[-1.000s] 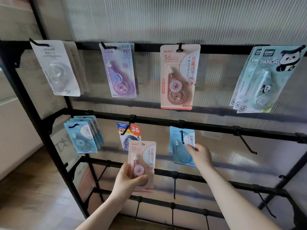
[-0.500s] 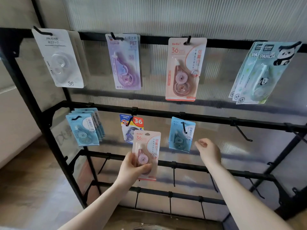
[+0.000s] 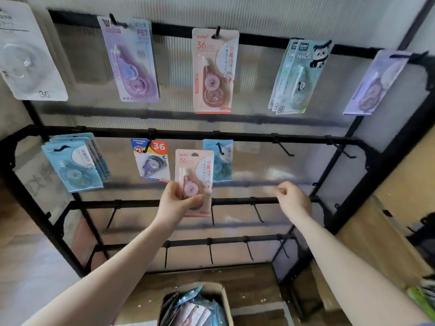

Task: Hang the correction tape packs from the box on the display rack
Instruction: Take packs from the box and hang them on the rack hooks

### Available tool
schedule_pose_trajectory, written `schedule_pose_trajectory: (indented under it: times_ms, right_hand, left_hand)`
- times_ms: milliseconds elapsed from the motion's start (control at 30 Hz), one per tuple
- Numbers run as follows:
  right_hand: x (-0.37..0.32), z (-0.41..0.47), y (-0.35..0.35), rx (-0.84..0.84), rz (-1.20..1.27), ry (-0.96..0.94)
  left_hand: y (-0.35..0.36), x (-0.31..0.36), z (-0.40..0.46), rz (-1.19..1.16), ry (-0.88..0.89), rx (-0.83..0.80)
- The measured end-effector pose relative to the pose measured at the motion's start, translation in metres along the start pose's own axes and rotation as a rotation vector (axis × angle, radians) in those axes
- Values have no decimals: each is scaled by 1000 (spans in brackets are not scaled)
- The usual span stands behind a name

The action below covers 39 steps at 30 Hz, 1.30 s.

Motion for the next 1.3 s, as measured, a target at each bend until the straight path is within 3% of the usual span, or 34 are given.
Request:
schedule_pose_trajectory:
  times_ms: [167, 633, 1300]
  right_hand:
    - [34, 8, -31, 12, -91, 30]
    - [105, 90, -97, -80, -253, -199]
    - [125, 120, -67, -162, -224, -244]
  left_hand:
    - [46, 17, -10, -1, 14, -48]
    - [218, 72, 1, 27, 18, -36]
    - [254, 72, 22, 20, -45, -44]
Point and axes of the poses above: each hand's wrist, its own z-axis towards the middle knuckle, its own y-axis out of the palm, x = y × z, the point moved 8 cm from there along z, towards the middle knuckle, and after that the axes turned 15 degrees about z, right-handed, at the moved point
